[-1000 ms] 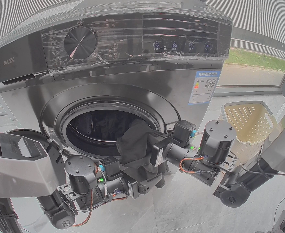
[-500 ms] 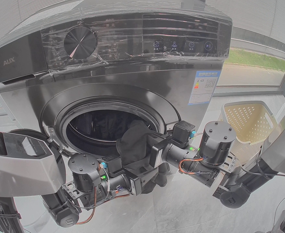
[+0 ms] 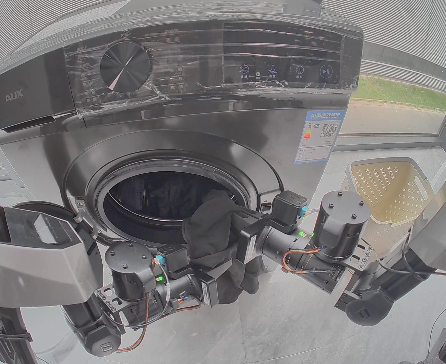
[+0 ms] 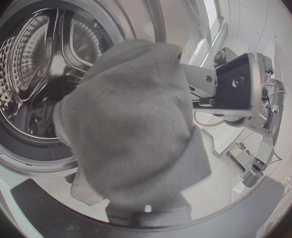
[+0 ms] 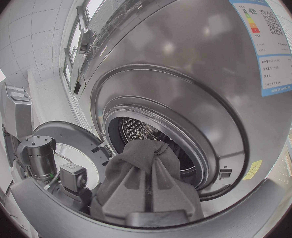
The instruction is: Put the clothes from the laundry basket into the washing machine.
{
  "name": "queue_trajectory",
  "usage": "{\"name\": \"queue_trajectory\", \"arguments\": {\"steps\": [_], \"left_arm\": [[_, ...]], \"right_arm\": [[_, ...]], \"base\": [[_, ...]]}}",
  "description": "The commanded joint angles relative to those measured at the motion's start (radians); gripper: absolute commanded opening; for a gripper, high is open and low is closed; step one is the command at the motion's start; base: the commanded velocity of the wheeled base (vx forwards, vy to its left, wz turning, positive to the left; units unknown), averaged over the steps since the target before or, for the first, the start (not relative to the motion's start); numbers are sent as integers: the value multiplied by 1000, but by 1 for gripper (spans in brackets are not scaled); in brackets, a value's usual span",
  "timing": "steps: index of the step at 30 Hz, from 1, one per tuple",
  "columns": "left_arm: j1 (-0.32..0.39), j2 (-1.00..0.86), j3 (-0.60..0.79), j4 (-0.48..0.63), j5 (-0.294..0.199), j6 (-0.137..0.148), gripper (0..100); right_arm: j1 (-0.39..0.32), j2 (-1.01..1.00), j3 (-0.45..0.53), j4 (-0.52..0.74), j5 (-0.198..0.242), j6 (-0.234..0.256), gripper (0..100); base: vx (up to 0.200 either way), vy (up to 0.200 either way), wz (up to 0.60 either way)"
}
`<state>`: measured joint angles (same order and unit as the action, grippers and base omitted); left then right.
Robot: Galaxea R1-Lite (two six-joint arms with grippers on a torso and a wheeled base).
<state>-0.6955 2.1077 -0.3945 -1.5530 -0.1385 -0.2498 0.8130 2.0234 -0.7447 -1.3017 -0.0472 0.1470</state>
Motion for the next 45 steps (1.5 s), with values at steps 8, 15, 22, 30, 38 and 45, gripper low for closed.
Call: {"name": "queue_trajectory", "arguments": {"steps": [8,15,22,30,38,45], "left_arm": [[94,-351,235,1,-12,10,0],[157,-474,226,1,-67,7,0],[153,-460,151,2,-67,12,0],[126,-462,137,5,-70,15,0],[119,-471,149,4,-69,29,0],[114,-497,164,2,-73,40,0]], "right_arm": [[-34,-37,73,-1,3,-1,0],[-20,-80,134,1,21,-1,100],[-28,-114,212,1,40,-4,100],[-18,-114,278,-1,81,-14,100],[-15,-104,268,-4,81,-14,100],[22,-89,274,-16,102,-15,100]], "base": [[0,0,0],[0,0,0],[0,0,0],[0,0,0],[0,0,0],[0,0,0]]}}
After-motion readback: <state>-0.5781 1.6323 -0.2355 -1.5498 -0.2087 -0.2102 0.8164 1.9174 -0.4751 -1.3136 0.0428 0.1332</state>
